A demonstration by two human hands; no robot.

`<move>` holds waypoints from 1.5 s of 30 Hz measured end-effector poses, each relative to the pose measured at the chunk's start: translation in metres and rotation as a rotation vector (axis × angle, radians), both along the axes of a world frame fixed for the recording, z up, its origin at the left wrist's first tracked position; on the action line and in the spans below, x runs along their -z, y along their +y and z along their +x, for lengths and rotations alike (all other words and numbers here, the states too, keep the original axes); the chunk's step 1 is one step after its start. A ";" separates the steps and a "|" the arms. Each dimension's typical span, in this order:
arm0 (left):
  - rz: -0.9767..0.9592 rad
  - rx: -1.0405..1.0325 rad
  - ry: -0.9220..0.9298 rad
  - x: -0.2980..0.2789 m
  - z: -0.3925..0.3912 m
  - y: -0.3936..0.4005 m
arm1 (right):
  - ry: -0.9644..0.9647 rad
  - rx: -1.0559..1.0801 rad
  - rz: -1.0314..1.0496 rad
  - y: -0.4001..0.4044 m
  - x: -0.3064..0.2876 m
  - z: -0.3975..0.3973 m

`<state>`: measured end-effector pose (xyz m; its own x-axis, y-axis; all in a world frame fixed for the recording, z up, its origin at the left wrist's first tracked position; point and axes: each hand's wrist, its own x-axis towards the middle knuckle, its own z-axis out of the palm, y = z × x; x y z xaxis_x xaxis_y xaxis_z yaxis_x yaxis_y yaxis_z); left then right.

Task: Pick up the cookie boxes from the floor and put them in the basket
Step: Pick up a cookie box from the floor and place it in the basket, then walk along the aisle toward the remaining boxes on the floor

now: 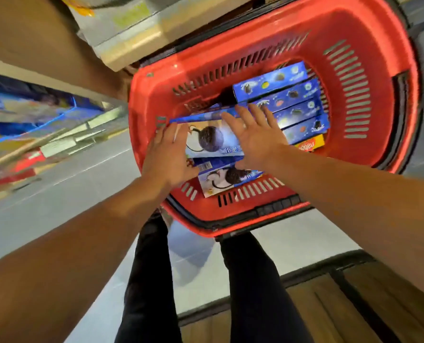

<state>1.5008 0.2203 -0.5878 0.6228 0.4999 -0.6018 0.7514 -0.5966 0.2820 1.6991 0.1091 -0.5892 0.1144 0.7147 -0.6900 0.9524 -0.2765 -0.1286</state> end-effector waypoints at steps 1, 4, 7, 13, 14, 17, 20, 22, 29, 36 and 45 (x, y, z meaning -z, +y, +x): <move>-0.020 -0.032 -0.014 -0.014 -0.002 -0.004 | 0.016 0.013 0.001 -0.004 -0.013 -0.002; -0.055 -0.141 -0.020 -0.070 -0.013 -0.015 | 0.054 0.021 0.011 -0.016 -0.066 -0.018; -0.056 -0.211 -0.056 -0.121 -0.029 -0.025 | 0.071 -0.012 0.029 -0.025 -0.118 -0.038; -0.078 -0.348 -0.202 -0.230 -0.069 -0.055 | 0.070 -0.045 0.148 -0.030 -0.213 -0.095; -0.059 -0.343 -0.238 -0.247 -0.077 -0.062 | 0.060 -0.041 0.177 -0.031 -0.223 -0.105; -0.033 -0.371 -0.298 -0.287 -0.125 -0.084 | 0.011 -0.099 0.249 -0.034 -0.257 -0.145; -0.036 -0.496 -0.239 -0.302 -0.191 -0.106 | -0.028 -0.199 0.345 -0.042 -0.288 -0.193; -0.044 -0.547 -0.206 -0.309 -0.229 -0.123 | -0.034 -0.243 0.330 -0.048 -0.303 -0.223; 0.067 -0.789 -0.260 -0.340 -0.408 -0.179 | -0.021 -0.555 0.352 -0.057 -0.346 -0.384; 0.156 -1.111 -0.246 -0.363 -0.556 -0.223 | 0.014 -0.822 0.300 -0.033 -0.379 -0.538; 0.197 -1.523 -0.203 -0.358 -0.714 -0.220 | 0.095 -1.136 0.292 0.043 -0.367 -0.738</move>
<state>0.7864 0.0000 -0.2293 -0.4712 0.7735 -0.4239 0.6220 0.6321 0.4622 0.9613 0.1519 -0.2223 -0.7334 0.5056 -0.4544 0.6161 0.7769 -0.1298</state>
